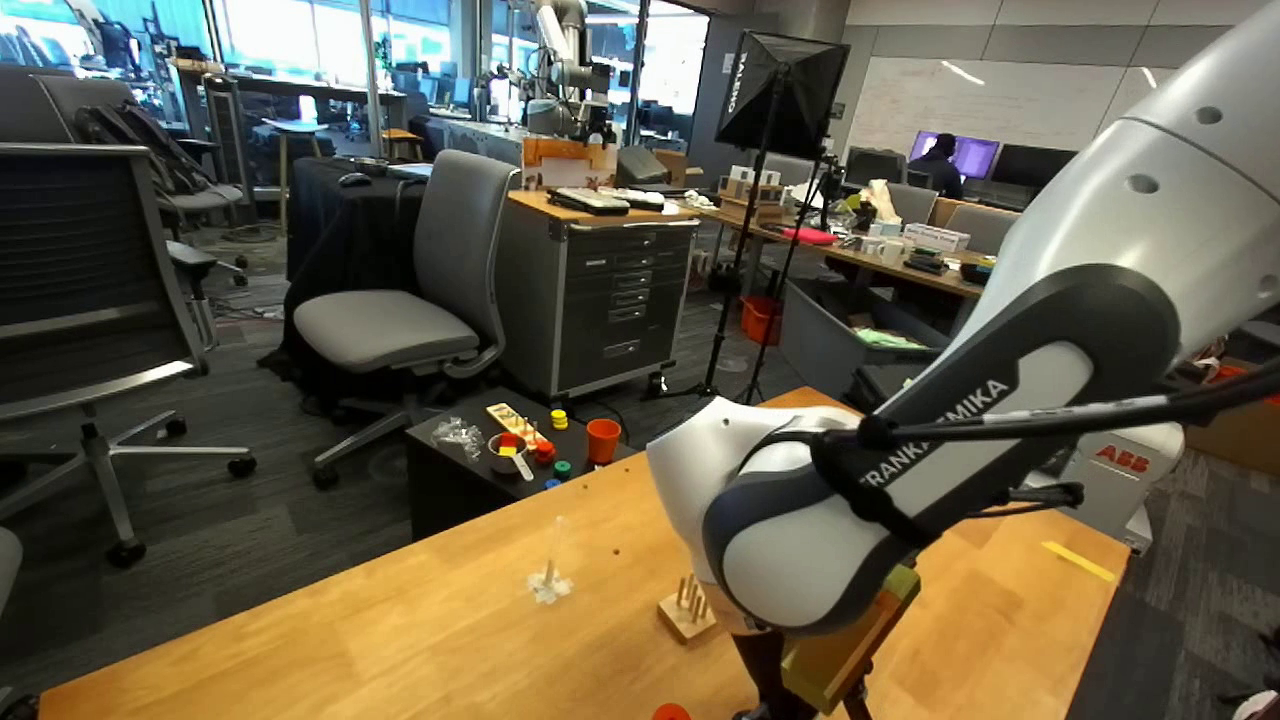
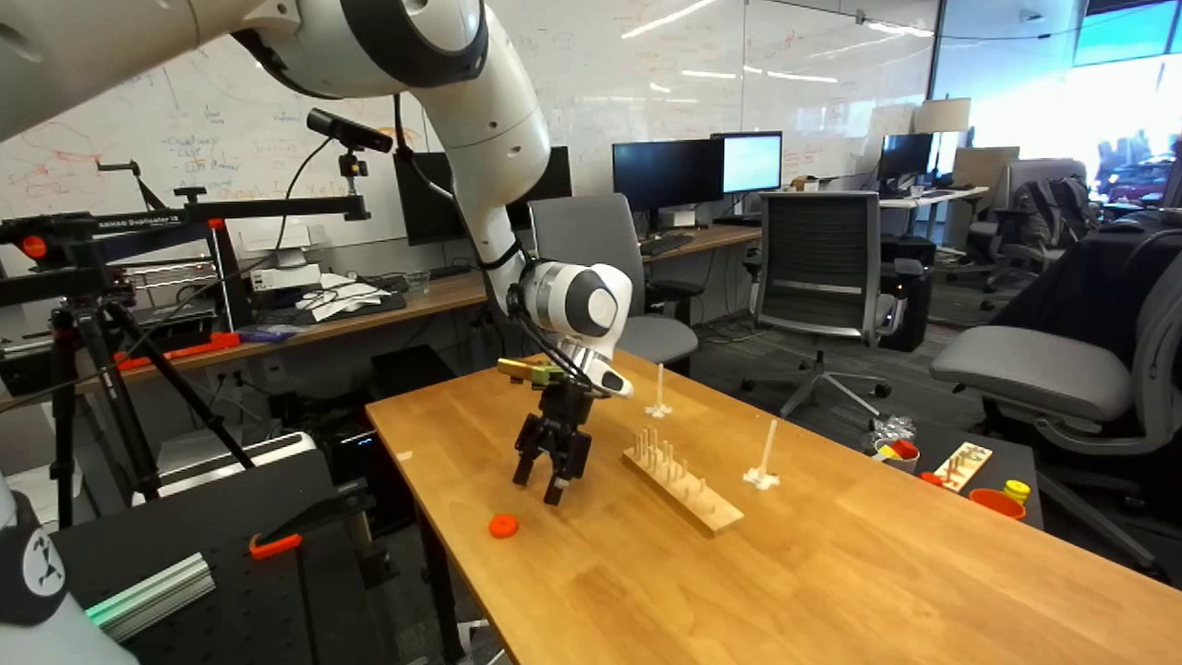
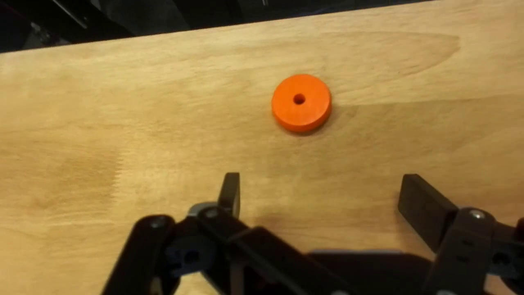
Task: Put an orange disc on the wooden rack
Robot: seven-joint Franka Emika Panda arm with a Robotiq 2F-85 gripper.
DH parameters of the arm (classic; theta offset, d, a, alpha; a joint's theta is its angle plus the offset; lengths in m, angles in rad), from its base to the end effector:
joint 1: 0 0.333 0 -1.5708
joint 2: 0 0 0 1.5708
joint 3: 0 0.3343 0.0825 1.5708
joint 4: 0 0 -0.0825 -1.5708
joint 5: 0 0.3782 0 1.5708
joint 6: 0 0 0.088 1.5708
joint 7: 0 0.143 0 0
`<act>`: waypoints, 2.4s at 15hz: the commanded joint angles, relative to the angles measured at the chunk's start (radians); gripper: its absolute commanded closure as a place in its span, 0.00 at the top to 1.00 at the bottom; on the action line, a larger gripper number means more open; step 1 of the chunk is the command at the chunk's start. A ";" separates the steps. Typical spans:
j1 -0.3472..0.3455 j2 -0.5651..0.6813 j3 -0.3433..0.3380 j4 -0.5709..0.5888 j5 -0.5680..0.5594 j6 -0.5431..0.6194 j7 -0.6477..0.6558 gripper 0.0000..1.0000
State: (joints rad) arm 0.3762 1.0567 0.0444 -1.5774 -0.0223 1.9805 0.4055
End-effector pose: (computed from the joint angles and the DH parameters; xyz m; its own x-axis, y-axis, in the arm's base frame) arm 0.5214 0.2322 -0.0315 0.8210 -0.0502 -0.5687 0.0887 -0.9728 0.2139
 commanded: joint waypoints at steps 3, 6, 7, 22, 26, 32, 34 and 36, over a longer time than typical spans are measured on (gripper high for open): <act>0.020 -0.124 0.048 -0.195 -0.023 0.170 -0.071 1.00; 0.010 -0.181 0.054 -0.320 -0.009 0.304 -0.066 1.00; 0.010 -0.202 0.049 -0.367 -0.007 0.358 -0.057 1.00; 0.079 -0.336 -0.068 -0.722 -0.039 0.807 -0.002 1.00; 0.126 -0.320 -0.125 -0.722 -0.033 0.867 0.004 1.00; 0.122 -0.316 -0.100 -0.721 -0.011 0.856 -0.017 1.00; 0.115 -0.316 -0.085 -0.724 -0.005 0.853 -0.021 1.00; 0.107 -0.316 -0.073 -0.730 0.000 0.856 -0.024 1.00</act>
State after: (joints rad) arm 0.4921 0.7581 -0.0474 -2.2827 -0.0345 2.8256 0.3800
